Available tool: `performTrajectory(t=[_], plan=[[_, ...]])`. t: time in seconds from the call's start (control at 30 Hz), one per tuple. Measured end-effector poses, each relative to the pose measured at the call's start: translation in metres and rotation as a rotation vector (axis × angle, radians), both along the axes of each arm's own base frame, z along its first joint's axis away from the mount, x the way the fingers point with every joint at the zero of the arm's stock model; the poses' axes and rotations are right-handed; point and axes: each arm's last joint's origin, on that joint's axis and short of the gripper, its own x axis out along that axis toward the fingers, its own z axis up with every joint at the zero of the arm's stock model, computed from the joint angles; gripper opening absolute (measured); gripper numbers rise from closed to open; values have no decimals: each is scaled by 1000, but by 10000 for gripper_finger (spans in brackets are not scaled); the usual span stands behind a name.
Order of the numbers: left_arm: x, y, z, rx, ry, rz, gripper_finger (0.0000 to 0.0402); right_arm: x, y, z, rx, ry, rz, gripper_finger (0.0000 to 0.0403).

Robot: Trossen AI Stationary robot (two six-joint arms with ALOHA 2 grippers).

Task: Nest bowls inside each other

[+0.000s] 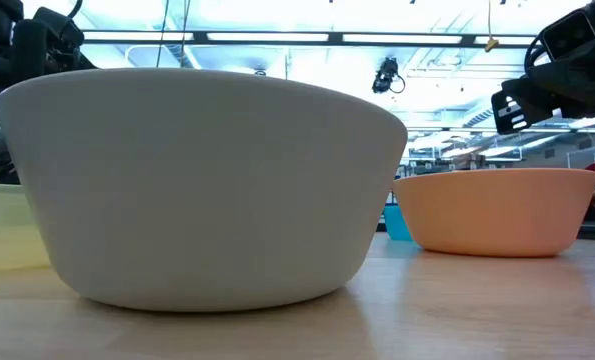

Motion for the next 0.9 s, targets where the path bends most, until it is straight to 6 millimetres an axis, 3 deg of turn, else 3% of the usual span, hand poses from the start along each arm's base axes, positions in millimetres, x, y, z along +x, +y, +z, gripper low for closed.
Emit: performTrajectory(t=[0.4, 0.7, 0.9], plan=[[0, 0, 0, 0, 1, 0, 76, 0, -1, 4, -12, -43, -24, 105], [0, 0, 1, -6, -8, 0, 76, -4, -2, 35, 35, -364, -57, 105], [-2, 0, 15, -23, -165, -1, 76, -12, -1, 59, 23, -577, -26, 105]])
